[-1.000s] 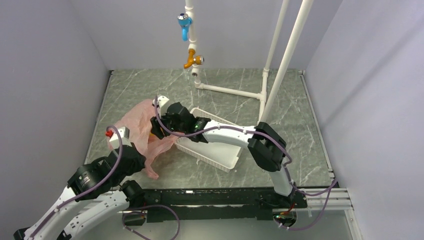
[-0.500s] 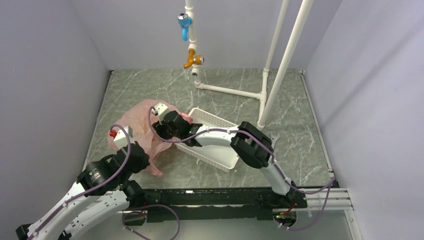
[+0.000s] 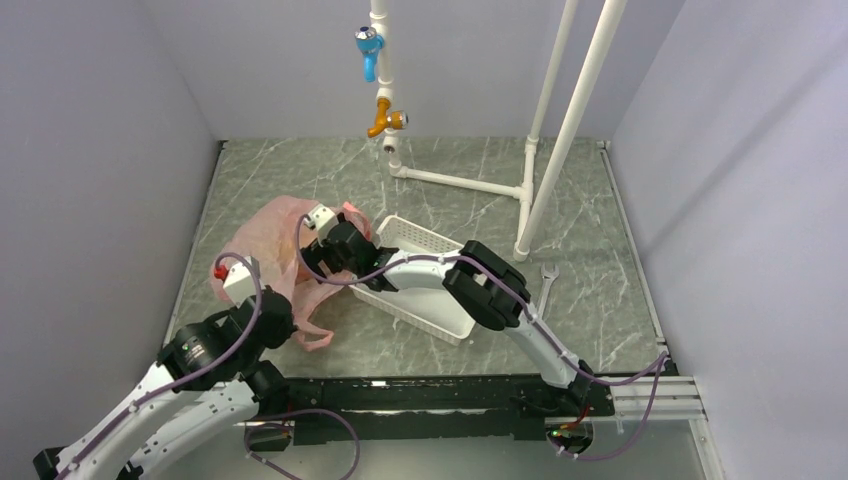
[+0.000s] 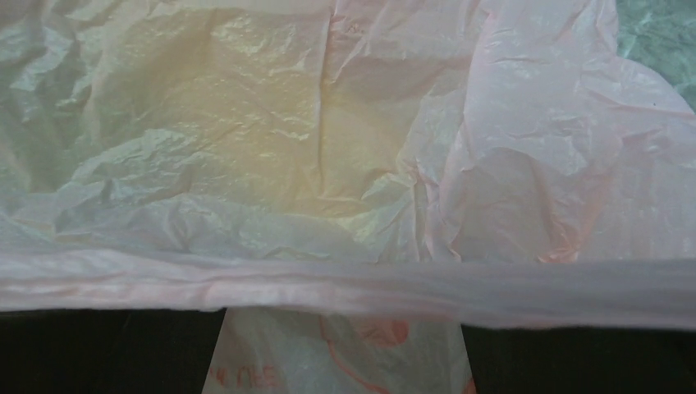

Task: Take the fake fruits out of the plastic bag
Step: Take out the fake fruit from the plastic bag.

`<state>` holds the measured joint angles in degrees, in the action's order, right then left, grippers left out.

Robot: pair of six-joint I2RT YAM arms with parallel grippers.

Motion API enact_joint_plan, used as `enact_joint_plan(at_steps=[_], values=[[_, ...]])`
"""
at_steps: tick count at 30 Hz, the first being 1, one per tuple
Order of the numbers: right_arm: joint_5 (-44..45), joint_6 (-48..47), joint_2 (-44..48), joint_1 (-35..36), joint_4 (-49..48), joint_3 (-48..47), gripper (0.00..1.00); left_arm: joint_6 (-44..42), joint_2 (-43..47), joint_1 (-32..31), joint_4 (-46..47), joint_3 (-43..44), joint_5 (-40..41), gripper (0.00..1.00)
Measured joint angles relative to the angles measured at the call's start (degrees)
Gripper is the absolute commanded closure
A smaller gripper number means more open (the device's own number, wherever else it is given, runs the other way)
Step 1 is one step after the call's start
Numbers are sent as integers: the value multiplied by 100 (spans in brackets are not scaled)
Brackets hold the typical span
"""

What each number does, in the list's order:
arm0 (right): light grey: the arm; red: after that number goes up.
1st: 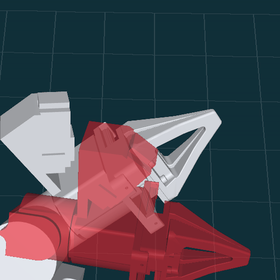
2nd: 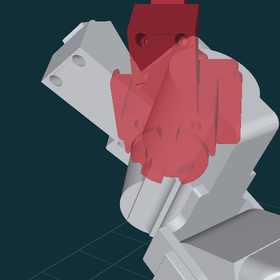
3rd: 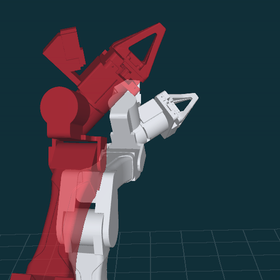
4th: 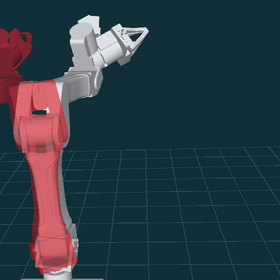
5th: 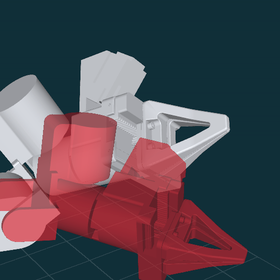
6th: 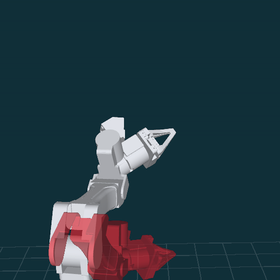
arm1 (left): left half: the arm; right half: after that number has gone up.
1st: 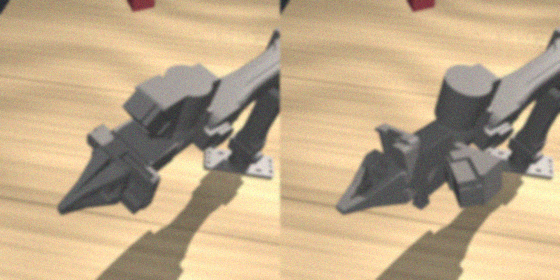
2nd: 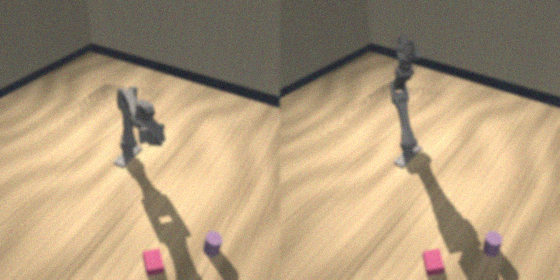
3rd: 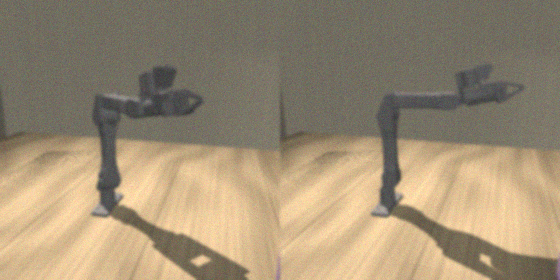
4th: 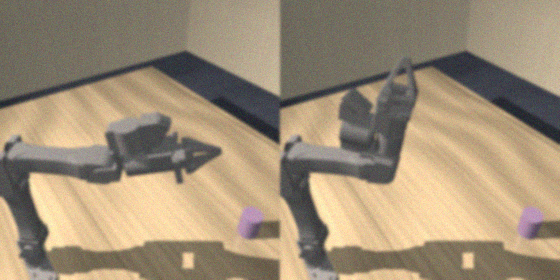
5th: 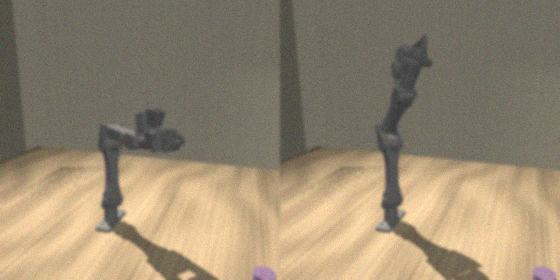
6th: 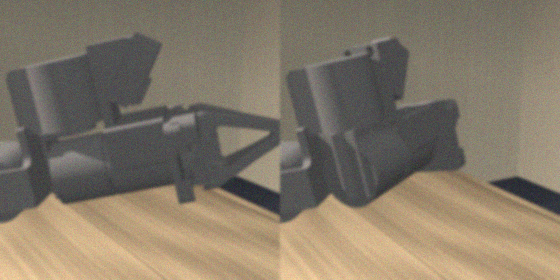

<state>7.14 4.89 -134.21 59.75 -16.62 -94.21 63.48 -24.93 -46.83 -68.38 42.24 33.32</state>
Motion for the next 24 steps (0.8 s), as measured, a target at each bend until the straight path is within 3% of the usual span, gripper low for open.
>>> enact_joint_plan(at_steps=[7,12,20,24], values=[[-184,-173,-590,-72,-278,-603,3,92,-184,0,-11,2,2,100],[-533,157,-800,-144,-704,-535,7,127,-184,0,-2,0,9,100],[-1368,2203,-800,-647,-2079,-144,17,129,-264,0,94,-57,9,100],[-1478,2997,-835,-778,-2127,-260,21,127,-267,0,184,-94,15,100]])
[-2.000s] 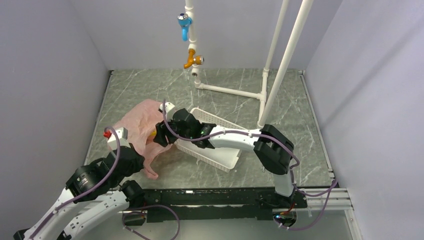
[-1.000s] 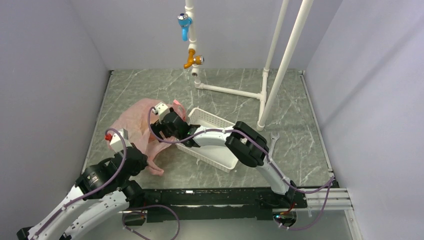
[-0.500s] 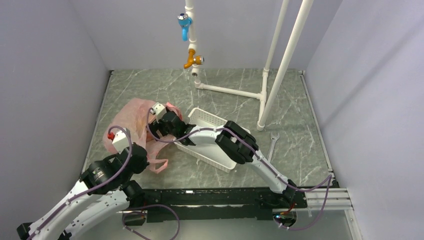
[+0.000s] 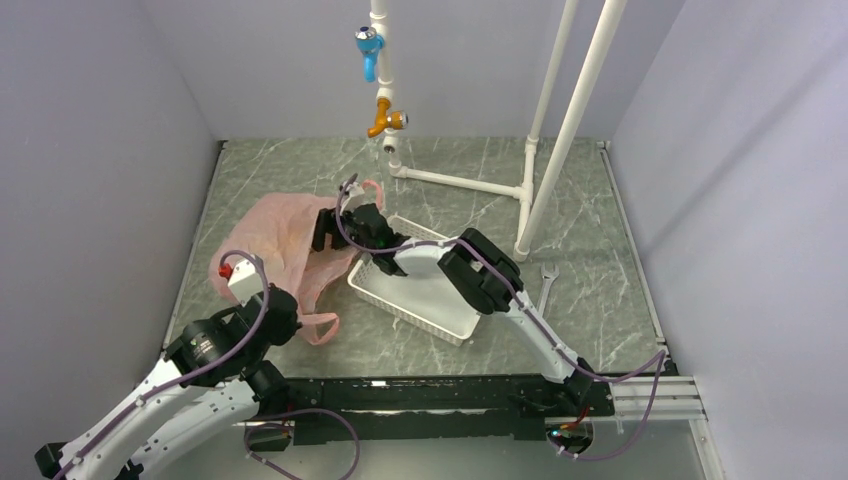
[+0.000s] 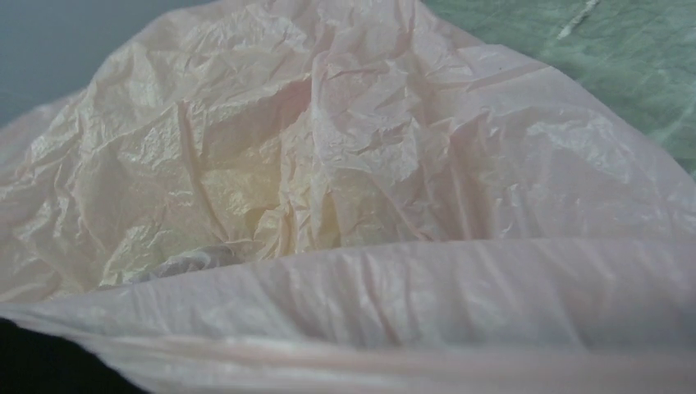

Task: Take the fake fruits out of the plastic bag
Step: Take out the fake fruit from the plastic bag.

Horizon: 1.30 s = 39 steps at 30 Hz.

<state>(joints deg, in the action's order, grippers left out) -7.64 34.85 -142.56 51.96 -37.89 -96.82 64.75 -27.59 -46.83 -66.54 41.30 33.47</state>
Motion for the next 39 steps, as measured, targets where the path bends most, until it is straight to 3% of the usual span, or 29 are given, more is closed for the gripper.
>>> enact_joint_plan(at_steps=[5,12,14,19,23,27,31,39], values=[[-42,382,-262,31,223,-544,31,0,35,0,33,-31,4,100],[151,404,-444,192,796,-844,32,-2,127,0,26,-101,0,100],[234,389,-450,216,898,-890,37,-11,125,0,28,-101,0,100],[319,358,-660,264,1095,-1226,61,-17,101,0,33,-101,0,100],[295,400,-647,264,997,-1213,64,-17,37,0,35,-101,9,100],[317,374,-356,275,931,-800,84,-15,4,0,101,-101,42,100],[378,280,151,328,1182,-400,97,81,-90,0,208,-101,138,100],[522,66,1329,538,1845,96,100,94,138,0,511,-271,396,100]])
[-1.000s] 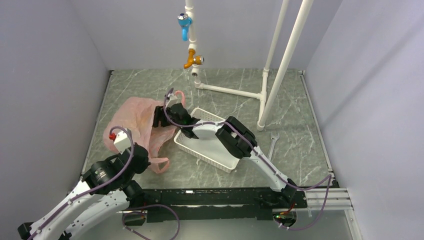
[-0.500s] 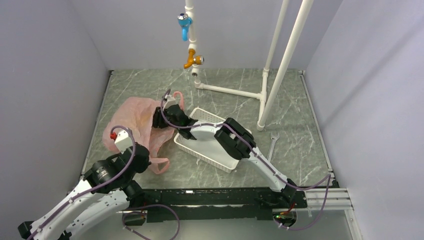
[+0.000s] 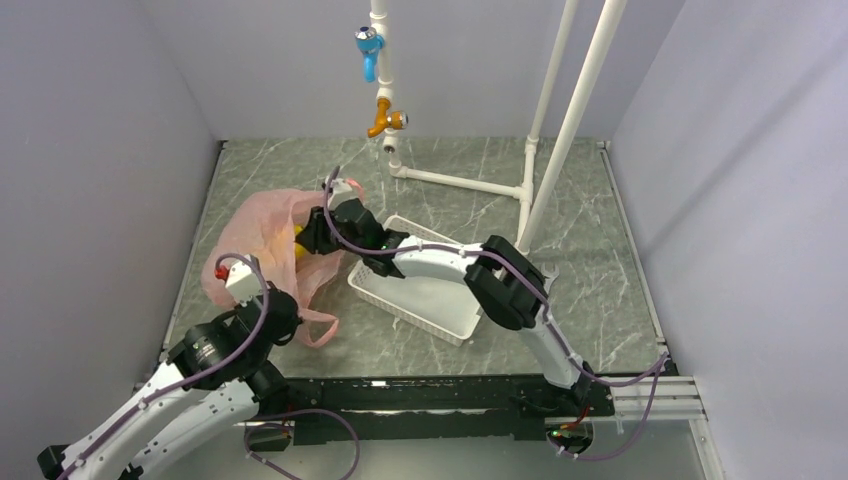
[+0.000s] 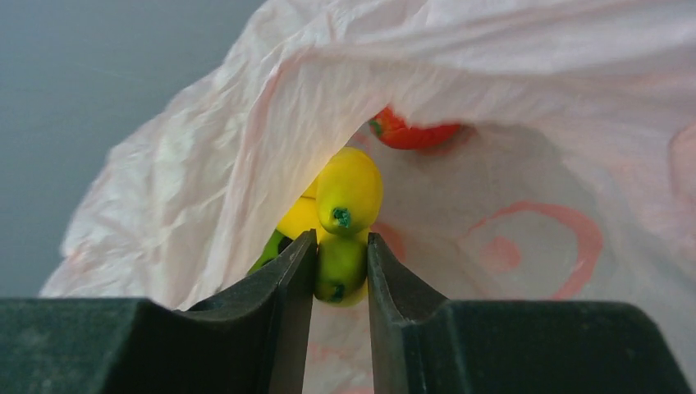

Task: Take the fake fruits out of the plastic bag
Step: Take out the fake fruit from the plastic bag.

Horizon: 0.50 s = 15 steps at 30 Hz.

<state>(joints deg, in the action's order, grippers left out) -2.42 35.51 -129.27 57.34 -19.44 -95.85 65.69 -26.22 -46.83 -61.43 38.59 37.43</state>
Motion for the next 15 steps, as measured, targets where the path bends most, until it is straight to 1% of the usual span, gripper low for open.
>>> enact_joint_plan(at_steps=[6,11,15], values=[[245,79,754,251,125,765,100,7,306,0,9,-11,140,100],[566,262,1121,291,240,1338,100,63,564,0,-55,-13,238,100],[769,374,1316,269,297,1615,100,131,710,0,-52,-107,284,100]])
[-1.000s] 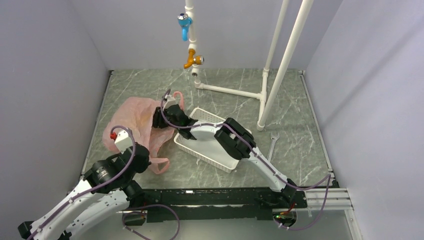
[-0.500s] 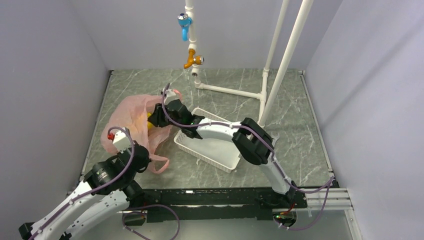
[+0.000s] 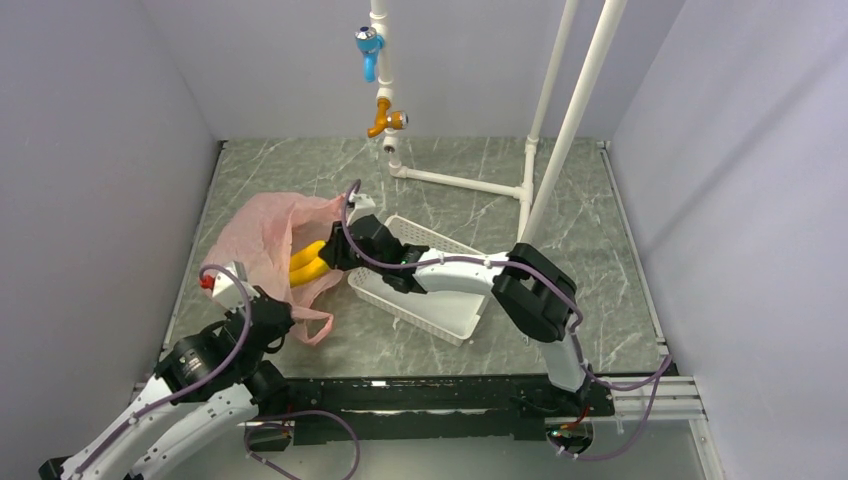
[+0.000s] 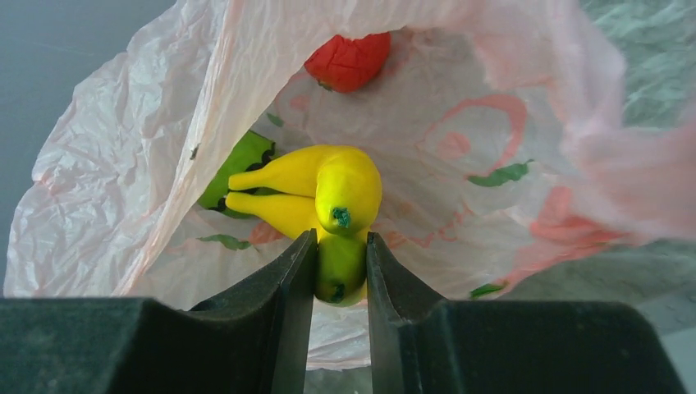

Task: Take the fake fruits out of the plastic bag
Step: Take out the fake fruit from the plastic bag.

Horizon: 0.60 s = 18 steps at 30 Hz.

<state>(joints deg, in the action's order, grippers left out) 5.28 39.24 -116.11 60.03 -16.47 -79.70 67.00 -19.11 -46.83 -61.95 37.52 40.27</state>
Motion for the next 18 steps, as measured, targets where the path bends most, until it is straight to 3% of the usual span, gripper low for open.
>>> enact_joint_plan(at_steps=[8,18], values=[[505,-140,463,-9,160,101,100,35,-28,0,-33,-136,26,100],[1567,-1016,1707,232,754,463,100,13,94,0,-133,-131,162,100]])
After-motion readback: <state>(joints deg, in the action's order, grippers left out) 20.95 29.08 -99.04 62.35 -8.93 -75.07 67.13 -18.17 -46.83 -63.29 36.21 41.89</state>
